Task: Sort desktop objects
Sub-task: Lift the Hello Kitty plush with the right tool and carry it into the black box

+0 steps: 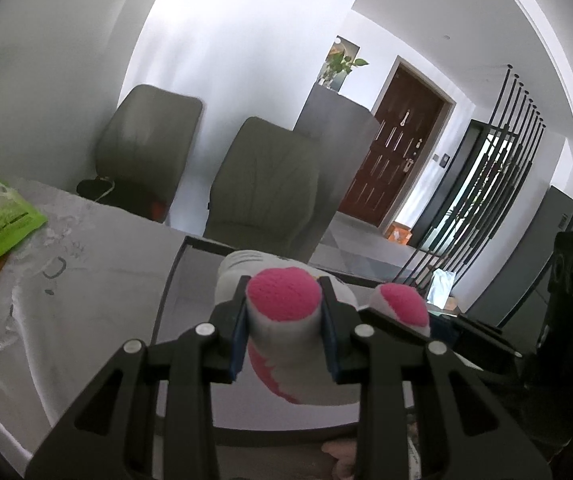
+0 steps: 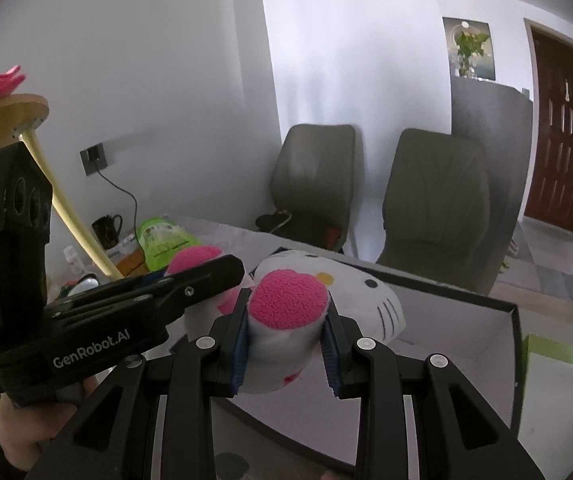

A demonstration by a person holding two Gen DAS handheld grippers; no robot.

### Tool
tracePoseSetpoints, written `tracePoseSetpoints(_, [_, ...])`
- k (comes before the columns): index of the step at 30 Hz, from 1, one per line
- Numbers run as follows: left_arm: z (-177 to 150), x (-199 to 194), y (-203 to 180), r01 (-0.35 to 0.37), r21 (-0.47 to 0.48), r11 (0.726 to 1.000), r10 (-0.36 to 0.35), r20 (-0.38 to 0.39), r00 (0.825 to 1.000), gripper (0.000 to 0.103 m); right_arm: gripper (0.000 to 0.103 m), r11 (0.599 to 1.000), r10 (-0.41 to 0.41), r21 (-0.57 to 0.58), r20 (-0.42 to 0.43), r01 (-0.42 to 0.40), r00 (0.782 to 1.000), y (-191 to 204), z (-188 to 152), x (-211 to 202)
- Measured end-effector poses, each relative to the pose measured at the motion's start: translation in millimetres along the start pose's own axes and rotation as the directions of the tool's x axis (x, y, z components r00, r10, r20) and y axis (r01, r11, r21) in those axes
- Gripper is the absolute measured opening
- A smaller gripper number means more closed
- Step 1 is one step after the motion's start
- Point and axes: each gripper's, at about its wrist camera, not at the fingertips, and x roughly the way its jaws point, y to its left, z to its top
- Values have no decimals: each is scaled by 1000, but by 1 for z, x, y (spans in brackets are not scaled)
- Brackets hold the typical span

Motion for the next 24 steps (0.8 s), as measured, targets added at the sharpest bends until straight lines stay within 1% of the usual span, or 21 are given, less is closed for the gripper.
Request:
tracePoseSetpoints(2, [-1,1,2,-2,-3,1000,2,1,1000,32,33,1000,1,-1,-5,-1,1000,0,-3,3])
tracePoseSetpoints(6, [-4,8,4,-26,-1,1000,26,-4,1000,32,33,1000,-10,-30,-28,9,1000,6,-7,12])
tracePoseSetpoints(17, [-11,25,22,-29,-57,998,27,-39,999,32,33,999,-27,-34,-84,24,996,5,-12,32])
tracePoseSetpoints(20, [-14,30,29,-19,-91,996,15,-44,999,32,33,999,-36,-43,-98,31,995,6,-12,40])
tracePoseSetpoints(24, [-17,36,33,-33,-101,994,28,-55,998,32,33,999,-40,-42,-122,35,992,6,-12,50])
